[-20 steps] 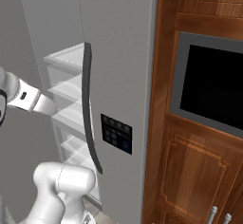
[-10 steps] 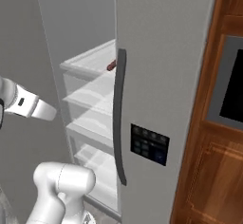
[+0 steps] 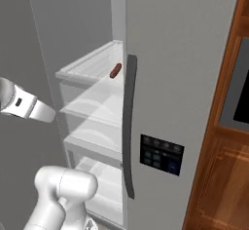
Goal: Move the hot dog bun to the plate on the dining table and place the condiment next to that plate. Then navigate to the fridge and take the sausage and place it on the plate as well.
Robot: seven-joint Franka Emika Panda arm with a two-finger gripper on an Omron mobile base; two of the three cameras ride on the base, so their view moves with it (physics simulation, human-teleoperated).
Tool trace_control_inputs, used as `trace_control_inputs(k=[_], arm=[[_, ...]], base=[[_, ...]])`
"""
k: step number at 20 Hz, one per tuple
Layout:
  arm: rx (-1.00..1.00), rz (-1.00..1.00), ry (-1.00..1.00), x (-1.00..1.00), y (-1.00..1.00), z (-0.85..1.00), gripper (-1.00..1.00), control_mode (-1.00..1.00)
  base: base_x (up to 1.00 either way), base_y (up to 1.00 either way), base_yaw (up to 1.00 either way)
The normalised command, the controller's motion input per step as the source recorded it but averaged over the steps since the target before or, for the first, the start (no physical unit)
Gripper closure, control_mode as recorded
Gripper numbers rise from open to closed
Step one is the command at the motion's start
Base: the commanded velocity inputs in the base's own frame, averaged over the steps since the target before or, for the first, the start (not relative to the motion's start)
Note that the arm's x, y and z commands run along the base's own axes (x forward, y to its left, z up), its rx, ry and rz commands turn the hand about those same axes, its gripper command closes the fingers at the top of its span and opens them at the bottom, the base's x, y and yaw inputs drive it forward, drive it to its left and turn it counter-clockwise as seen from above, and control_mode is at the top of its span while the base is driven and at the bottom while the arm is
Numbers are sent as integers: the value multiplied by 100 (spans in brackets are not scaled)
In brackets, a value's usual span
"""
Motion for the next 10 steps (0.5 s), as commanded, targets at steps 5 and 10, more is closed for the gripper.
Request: trace_control_inputs(k=[5,10], arm=[[0,0,0,0,0,0,-100,100],[0,0,0,0,0,0,-100,100]], base=[[71,0,-18],[68,1,-13]])
